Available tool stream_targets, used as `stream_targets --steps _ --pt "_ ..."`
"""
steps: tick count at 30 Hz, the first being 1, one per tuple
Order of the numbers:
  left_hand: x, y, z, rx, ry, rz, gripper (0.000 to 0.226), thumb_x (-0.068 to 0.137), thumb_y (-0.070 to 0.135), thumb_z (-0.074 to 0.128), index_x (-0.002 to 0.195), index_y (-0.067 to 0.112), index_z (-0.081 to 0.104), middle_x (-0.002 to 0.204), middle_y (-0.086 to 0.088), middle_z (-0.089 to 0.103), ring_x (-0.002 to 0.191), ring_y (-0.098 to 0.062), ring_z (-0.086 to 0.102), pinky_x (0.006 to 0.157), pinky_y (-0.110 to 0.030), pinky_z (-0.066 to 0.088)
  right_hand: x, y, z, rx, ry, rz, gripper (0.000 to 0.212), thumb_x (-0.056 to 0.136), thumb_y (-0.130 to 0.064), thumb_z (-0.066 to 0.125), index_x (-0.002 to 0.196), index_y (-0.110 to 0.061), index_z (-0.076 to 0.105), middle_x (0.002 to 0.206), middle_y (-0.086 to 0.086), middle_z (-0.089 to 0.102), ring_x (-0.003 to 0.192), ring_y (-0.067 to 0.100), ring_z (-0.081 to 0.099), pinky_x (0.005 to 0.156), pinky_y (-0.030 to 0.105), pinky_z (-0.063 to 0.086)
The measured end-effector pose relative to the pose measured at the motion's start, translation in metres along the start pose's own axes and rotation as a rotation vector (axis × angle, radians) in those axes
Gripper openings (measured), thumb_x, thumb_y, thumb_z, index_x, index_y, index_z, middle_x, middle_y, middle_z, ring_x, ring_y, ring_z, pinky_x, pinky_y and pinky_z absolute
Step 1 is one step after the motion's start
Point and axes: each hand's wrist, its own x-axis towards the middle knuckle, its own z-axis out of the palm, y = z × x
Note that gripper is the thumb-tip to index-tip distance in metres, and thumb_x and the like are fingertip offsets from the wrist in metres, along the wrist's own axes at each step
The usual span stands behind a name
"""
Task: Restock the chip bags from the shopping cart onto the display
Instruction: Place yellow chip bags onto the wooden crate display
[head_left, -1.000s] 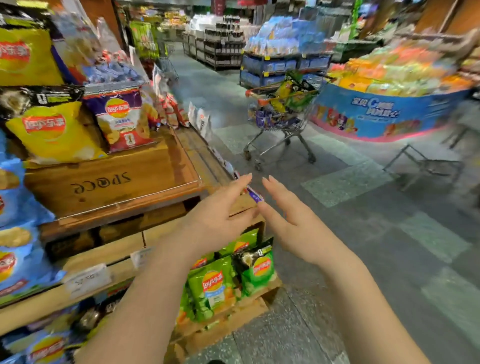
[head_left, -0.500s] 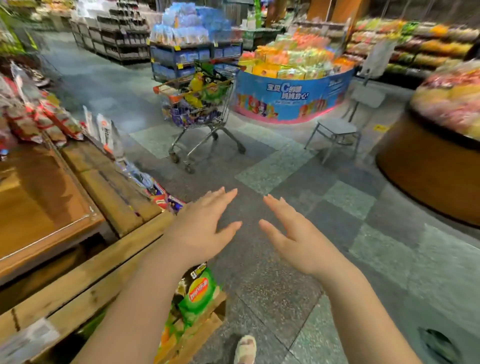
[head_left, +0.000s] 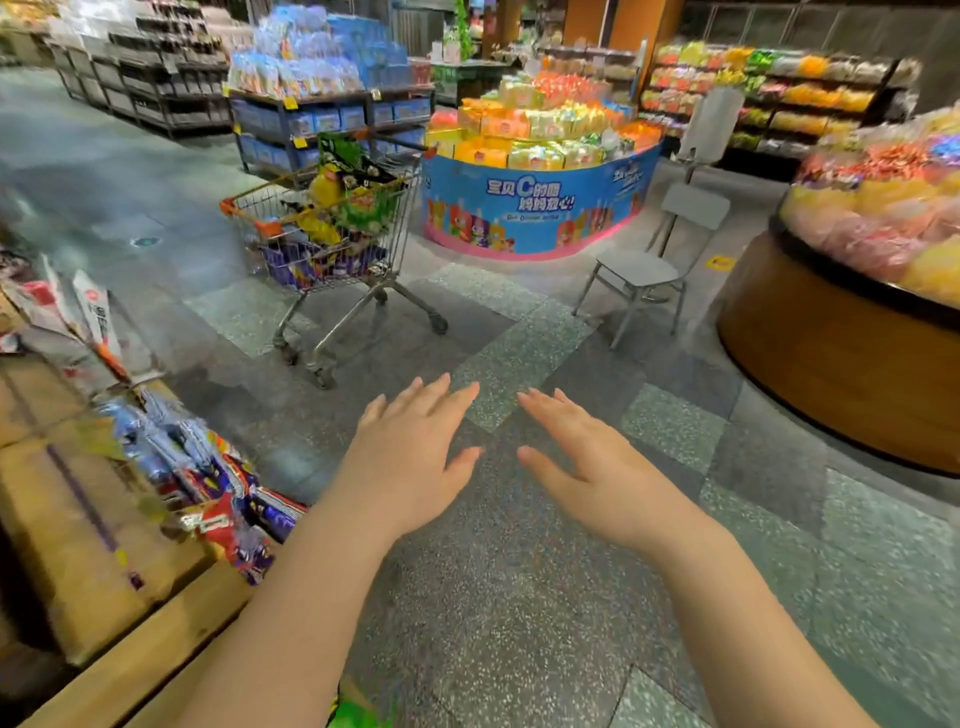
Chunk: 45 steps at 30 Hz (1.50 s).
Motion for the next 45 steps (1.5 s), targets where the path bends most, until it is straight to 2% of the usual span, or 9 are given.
stream_targets --steps 4,8,13,20,26,31,35,40,45 --pt "0.057 0.001 0.016 0.025 -0.092 -0.003 0.062 0.098 0.049 0.034 0.15 0.038 0.001 0.16 0.006 0.001 0.147 -0.015 0.002 0.119 -0.04 0.006 0.046 0.043 -0.009 0.013 -0.023 0.02 0.057 0.099 -0.04 0.041 0.151 -0.029 0.02 0.158 -0.01 0.015 0.146 0.006 0.001 0.119 0.041 0.011" --pt "0.129 -0.001 0.027 0.043 -0.098 -0.031 0.063 0.098 0.05 0.034 0.15 0.038 0.001 0.16 0.005 -0.001 0.147 -0.016 0.001 0.119 -0.04 0.006 0.112 0.092 -0.024 -0.01 -0.021 0.003 0.057 0.099 -0.038 0.043 0.15 -0.026 0.023 0.158 -0.006 0.019 0.147 0.011 0.006 0.119 0.042 0.013" --pt "0.225 -0.008 0.017 0.076 -0.029 -0.099 0.063 0.098 0.051 0.034 0.151 0.037 0.002 0.16 0.003 -0.003 0.147 -0.017 0.0 0.118 -0.04 0.006 0.21 0.137 -0.067 -0.081 -0.026 -0.054 0.057 0.1 -0.038 0.042 0.151 -0.025 0.021 0.159 -0.004 0.017 0.147 0.013 0.007 0.118 0.041 0.013" --pt "0.317 -0.036 -0.008 0.124 0.069 -0.235 0.063 0.097 0.051 0.036 0.15 0.037 0.005 0.16 0.006 -0.008 0.147 -0.018 -0.006 0.12 -0.041 0.003 0.333 0.15 -0.108 -0.149 -0.092 -0.257 0.059 0.099 -0.04 0.042 0.151 -0.027 0.018 0.158 -0.006 0.017 0.147 0.012 0.007 0.119 0.036 0.007" --pt "0.35 -0.103 0.002 0.082 -0.031 -0.428 0.065 0.097 0.052 0.034 0.15 0.036 0.0 0.159 0.009 -0.011 0.146 -0.015 -0.01 0.117 -0.036 0.0 0.434 0.136 -0.076 -0.149 -0.249 -0.44 0.058 0.099 -0.041 0.04 0.151 -0.027 0.019 0.158 -0.003 0.02 0.147 0.016 0.009 0.119 0.041 0.012" --pt "0.392 -0.181 0.001 0.106 -0.092 -0.393 0.067 0.098 0.051 0.035 0.151 0.034 -0.003 0.158 0.01 -0.012 0.146 -0.012 -0.01 0.117 -0.037 0.001 0.532 0.109 -0.041 -0.235 -0.32 -0.592 0.058 0.099 -0.041 0.041 0.151 -0.027 0.021 0.158 -0.002 0.021 0.148 0.018 0.005 0.119 0.041 0.008" --pt "0.441 -0.244 -0.015 0.139 -0.118 -0.4 0.069 0.099 0.047 0.034 0.15 0.03 -0.009 0.158 0.009 -0.014 0.146 -0.015 -0.008 0.117 -0.039 0.003 0.61 0.092 -0.041 -0.27 -0.32 -0.614 0.055 0.099 -0.04 0.041 0.15 -0.028 0.023 0.158 -0.006 0.019 0.147 0.015 0.005 0.12 0.039 0.007" --pt "0.512 -0.311 -0.03 0.096 -0.158 -0.258 0.07 0.099 0.046 0.034 0.149 0.03 -0.013 0.157 0.01 -0.018 0.145 -0.009 -0.013 0.118 -0.033 -0.001 0.703 0.084 -0.044 -0.217 -0.284 -0.702 0.056 0.097 -0.047 0.04 0.148 -0.027 0.027 0.156 -0.007 0.025 0.146 0.011 0.01 0.115 0.023 0.002" --pt "0.585 -0.363 -0.03 0.005 -0.127 -0.255 0.068 0.098 0.049 0.034 0.15 0.034 -0.006 0.156 0.017 -0.011 0.144 -0.007 -0.013 0.12 -0.036 -0.001 0.79 0.088 -0.033 -0.147 -0.318 -0.718 0.07 0.086 -0.059 0.027 0.146 -0.024 0.034 0.152 -0.007 0.031 0.141 0.004 0.014 0.108 0.007 -0.004"
